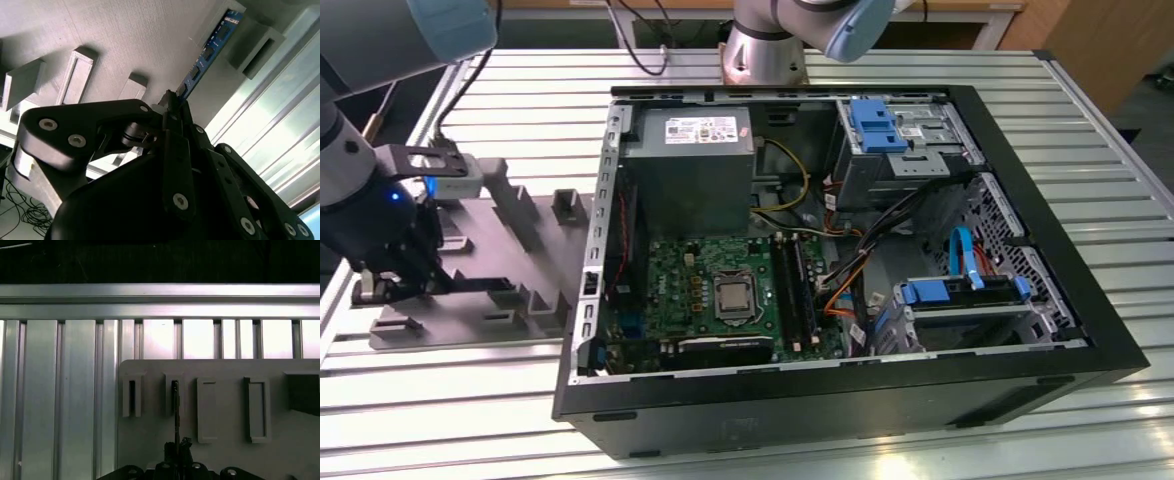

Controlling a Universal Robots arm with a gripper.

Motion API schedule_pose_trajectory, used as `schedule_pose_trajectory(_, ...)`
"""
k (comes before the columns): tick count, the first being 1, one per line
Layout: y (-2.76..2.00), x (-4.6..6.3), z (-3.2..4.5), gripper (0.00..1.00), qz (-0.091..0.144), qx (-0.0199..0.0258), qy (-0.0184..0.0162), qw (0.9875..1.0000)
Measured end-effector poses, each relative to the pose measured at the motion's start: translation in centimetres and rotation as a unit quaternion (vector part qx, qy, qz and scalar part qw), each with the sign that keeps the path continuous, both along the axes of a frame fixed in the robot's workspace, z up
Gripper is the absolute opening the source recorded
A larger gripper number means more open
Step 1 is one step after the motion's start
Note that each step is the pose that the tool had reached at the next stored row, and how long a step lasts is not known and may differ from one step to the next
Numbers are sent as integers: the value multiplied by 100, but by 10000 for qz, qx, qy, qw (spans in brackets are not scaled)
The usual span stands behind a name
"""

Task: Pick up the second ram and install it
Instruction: 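Pick up the second ram and move it above second insertion slot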

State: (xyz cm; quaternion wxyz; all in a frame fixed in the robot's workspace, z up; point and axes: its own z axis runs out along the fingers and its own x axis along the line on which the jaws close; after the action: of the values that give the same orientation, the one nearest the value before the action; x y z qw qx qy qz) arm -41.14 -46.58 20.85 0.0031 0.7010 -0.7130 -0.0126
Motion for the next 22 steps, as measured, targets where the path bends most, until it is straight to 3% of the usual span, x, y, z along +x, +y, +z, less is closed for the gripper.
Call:
schedule_pose_trajectory(13,0,0,309,14,0,-1,0,10000)
schedule_pose_trajectory(22,0,0,319,14,1,-2,0,10000)
